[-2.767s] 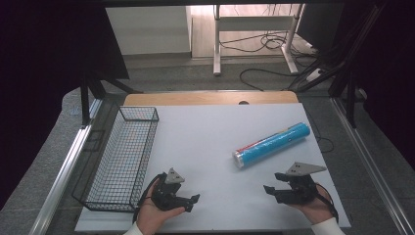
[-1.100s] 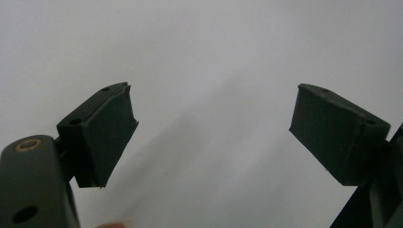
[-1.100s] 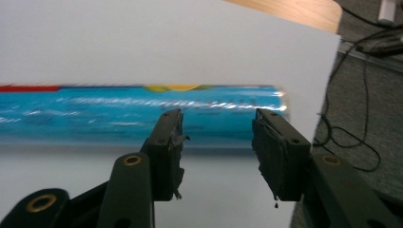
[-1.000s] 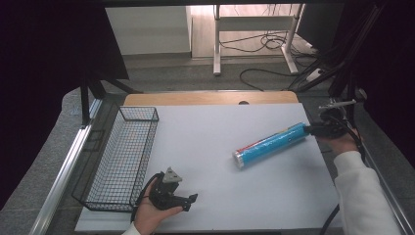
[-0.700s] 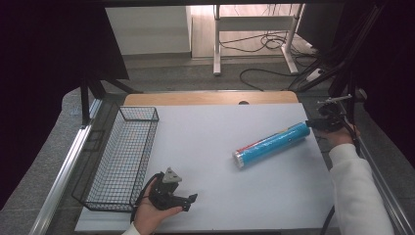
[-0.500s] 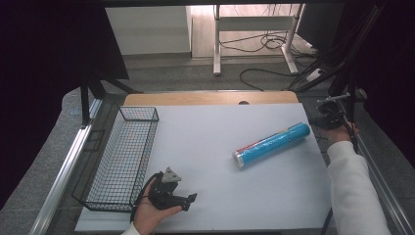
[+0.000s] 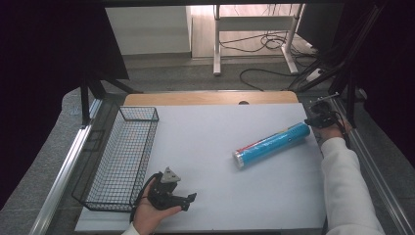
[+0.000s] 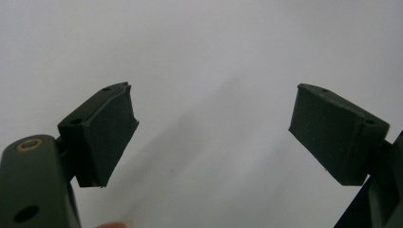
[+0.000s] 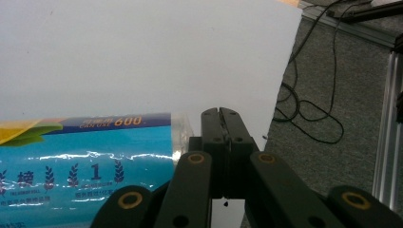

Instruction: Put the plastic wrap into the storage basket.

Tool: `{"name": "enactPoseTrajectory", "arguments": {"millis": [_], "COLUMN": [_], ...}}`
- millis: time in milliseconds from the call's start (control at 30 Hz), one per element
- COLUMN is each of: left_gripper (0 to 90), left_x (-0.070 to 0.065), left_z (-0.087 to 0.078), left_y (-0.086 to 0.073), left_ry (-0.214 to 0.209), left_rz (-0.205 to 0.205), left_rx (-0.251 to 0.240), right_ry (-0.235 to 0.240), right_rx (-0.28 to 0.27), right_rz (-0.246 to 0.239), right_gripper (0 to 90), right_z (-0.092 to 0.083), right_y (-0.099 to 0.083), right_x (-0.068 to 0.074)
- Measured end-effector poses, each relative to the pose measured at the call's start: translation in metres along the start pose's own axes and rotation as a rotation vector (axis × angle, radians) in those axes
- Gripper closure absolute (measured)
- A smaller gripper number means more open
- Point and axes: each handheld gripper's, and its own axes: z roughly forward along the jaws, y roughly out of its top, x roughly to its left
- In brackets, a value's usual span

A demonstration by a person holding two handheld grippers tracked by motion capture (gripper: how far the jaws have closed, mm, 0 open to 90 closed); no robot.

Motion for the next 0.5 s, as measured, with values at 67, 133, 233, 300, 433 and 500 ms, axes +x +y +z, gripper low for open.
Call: {"name": "enactPoseTrajectory", "arguments": {"millis": [67, 133, 233, 300, 433, 500], "left_gripper": [15.0, 15.0, 15.0, 15.0, 14.9, 14.9], "left_x": [0.000, 0.000, 0.001, 0.001, 0.002, 0.002], "left_z": [0.000, 0.000, 0.000, 0.000, -0.001, -0.002], "left_y": [0.000, 0.000, 0.000, 0.000, 0.001, 0.001], "left_ry": [-0.001, -0.001, -0.002, -0.003, -0.003, -0.002], "left_rz": [0.000, 0.000, -0.002, -0.001, -0.003, -0.006], "left_rx": [0.000, 0.000, 0.001, 0.002, -0.003, -0.006], "right_ry": [-0.002, -0.006, -0.006, 0.009, 0.039, 0.057], "right_rx": [-0.005, -0.006, -0.006, -0.005, -0.004, -0.014], "right_rz": [-0.015, -0.021, -0.038, -0.046, -0.095, -0.119], "right_gripper": [89.8, 89.9, 89.9, 89.9, 89.9, 89.9], "right_z": [0.000, 0.000, -0.001, -0.002, -0.002, -0.001], "right_y": [0.000, 0.000, -0.001, -0.002, 0.000, 0.000], "right_x": [0.001, 0.001, 0.002, 0.005, 0.020, 0.030]}}
